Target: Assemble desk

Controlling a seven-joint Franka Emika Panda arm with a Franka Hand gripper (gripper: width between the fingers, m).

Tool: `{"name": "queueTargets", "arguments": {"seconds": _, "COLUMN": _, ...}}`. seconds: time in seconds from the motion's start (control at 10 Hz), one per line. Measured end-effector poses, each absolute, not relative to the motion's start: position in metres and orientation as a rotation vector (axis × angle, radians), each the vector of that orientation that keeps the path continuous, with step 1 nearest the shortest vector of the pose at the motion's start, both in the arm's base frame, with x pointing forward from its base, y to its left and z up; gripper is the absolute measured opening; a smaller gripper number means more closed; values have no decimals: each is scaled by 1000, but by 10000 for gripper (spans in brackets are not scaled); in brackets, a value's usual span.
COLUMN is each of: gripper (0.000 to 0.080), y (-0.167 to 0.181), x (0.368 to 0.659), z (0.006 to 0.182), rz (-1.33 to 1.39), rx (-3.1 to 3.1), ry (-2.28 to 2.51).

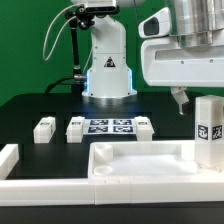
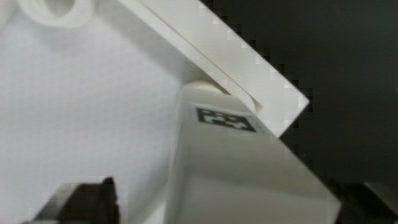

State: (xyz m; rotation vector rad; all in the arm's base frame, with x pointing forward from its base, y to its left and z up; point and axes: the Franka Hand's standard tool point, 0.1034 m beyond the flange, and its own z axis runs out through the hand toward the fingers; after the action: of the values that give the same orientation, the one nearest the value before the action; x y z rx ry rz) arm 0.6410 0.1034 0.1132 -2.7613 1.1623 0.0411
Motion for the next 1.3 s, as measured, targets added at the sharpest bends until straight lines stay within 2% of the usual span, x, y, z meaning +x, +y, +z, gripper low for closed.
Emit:
{"name": "queueTargets", "arguments": {"seconds": 0.1, "gripper": 629, "y": 106, "x": 642, "z": 115, "rz": 45, "rx": -2873, "ry": 846}}
{"name": "queueTargets", "arguments": {"seconds": 0.6, "gripper": 649, "y": 107, "x": 642, "z": 114, "rz": 20, "rx": -2984, "ry": 232}}
{"name": "queueTargets", "arguments": {"seconds": 0.7, "gripper": 649, "y": 103, "x": 643, "z": 115, "rz": -8, "rx": -3006, "ry": -295}}
{"name": "queueTargets", "arguments": {"seconds": 0.8, "gripper": 649, "y": 102, "x": 643, "z": 116, "rz": -14, "rx": -2984, "ry": -448}}
{"name": "queueTargets", "arguments": {"seconds": 0.9, "gripper": 649, "y": 102, "x": 642, "z": 115, "rz": -9, "rx": -2992, "ry": -374}}
{"name": "queueTargets", "arguments": {"seconds": 1.0, "gripper": 562, "y": 102, "x": 642, "z": 115, "rz": -7, "rx": -2995, "ry": -351}}
{"name": "queueTargets", "arguments": {"seconds": 1.1, "gripper": 562, "y": 102, "x": 642, "z": 115, "rz": -7, "rx": -2995, "ry": -355}}
{"name": "queueTargets", "arguments": {"seconds": 1.2, "gripper": 366, "y": 103, "x": 642, "z": 115, "rz": -3, "rx": -2999, "ry": -280}}
{"name": "queueTargets", "arguments": {"seconds": 1.3, "gripper": 287, "y": 103, "x": 642, "z": 115, "rz": 6, "rx": -3009, "ry": -151}}
